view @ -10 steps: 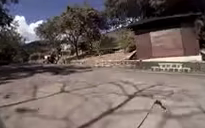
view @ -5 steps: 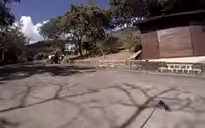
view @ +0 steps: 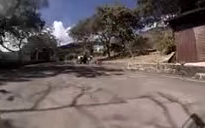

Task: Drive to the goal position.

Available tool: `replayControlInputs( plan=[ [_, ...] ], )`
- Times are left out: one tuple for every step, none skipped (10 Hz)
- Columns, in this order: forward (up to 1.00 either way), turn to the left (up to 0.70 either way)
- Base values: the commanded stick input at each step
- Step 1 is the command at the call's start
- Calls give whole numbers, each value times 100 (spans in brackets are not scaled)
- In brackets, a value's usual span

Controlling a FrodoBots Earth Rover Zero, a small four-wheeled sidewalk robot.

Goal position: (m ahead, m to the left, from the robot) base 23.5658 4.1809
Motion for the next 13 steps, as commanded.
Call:
replayControlInputs(
  plan=[
    [70,27],
    [70,27],
    [70,27],
    [70,27],
    [70,0],
    [70,0],
    [70,0],
    [70,0],
    [70,0],
    [70,-9],
    [70,-20],
    [70,-27],
    [70,-27]
  ],
)
